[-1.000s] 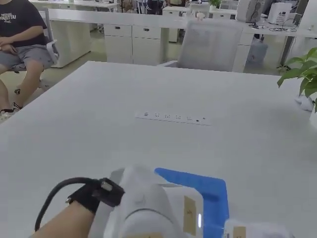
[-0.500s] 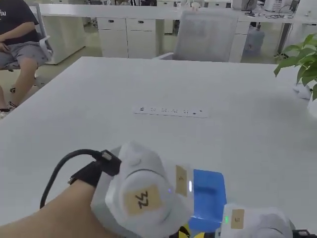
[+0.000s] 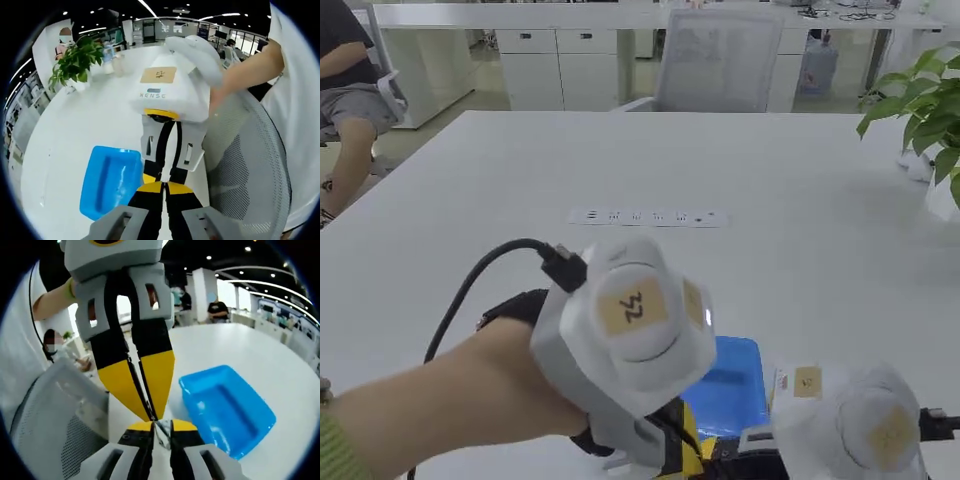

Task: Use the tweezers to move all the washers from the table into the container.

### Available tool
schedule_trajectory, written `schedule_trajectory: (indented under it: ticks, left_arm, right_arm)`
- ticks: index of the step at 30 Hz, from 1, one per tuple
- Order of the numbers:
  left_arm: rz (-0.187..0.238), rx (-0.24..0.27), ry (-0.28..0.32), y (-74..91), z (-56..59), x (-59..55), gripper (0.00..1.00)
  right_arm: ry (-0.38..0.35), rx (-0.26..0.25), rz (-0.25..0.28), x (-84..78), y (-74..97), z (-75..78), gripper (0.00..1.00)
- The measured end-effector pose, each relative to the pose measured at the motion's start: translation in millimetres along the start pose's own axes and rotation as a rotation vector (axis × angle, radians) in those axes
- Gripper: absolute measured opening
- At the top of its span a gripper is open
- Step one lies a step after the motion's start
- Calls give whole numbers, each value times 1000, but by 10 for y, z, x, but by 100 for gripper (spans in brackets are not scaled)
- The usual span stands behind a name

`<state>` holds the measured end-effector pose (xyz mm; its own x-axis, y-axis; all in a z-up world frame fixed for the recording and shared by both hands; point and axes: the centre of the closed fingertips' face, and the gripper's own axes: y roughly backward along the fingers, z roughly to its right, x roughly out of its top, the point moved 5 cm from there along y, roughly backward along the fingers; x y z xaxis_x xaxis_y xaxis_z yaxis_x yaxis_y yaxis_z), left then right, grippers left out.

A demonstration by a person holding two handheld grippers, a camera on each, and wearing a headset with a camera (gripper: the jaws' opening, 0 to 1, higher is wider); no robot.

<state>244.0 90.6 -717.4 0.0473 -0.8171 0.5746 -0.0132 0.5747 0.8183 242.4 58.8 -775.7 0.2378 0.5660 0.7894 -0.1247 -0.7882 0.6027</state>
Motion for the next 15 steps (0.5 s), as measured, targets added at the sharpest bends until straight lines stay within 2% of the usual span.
schedule_trajectory:
  ticks: [1, 2, 3, 4, 6, 7, 8, 9, 10, 12, 13, 15]
  left_arm:
    - [2, 6, 0, -8, -10, -2, 0]
    - [14, 9, 9, -15, -4, 1, 0]
    - [40, 35, 25, -18, -21, 11, 0]
    - [56, 37, 46, -14, -12, 5, 5]
    - [125, 50, 134, 18, 4, -22, 12]
    - [180, 78, 170, 53, 2, -45, 18]
    - [211, 87, 203, 85, 15, -71, 21]
    - [266, 103, 271, 143, 46, -112, 23]
    - [305, 117, 302, 182, 61, -130, 26]
    - [409, 151, 373, 277, 104, -164, 32]
    - [467, 168, 436, 333, 151, -206, 36]
    - [535, 224, 501, 407, 219, -309, 44]
  right_arm:
    - [12, 18, -40, -44, -12, -15, 4]
    - [28, 15, -40, -37, -20, -5, 4]
    - [41, -7, -48, -34, -14, 9, 3]
    - [49, -5, -58, -37, -9, 6, 3]
    - [46, -4, -69, -42, -5, 3, 2]
    - [24, -6, -65, -45, -4, 2, 2]
    - [8, -11, -57, -46, -6, 8, 2]
    - [-10, -23, -49, -48, -4, 21, 2]
    - [-35, -38, -42, -53, 6, 35, 2]
    - [-83, -58, -25, -63, 18, 53, 2]
    - [-98, -64, -20, -65, 19, 57, 2]
    - [-124, -84, -16, -63, 20, 58, 2]
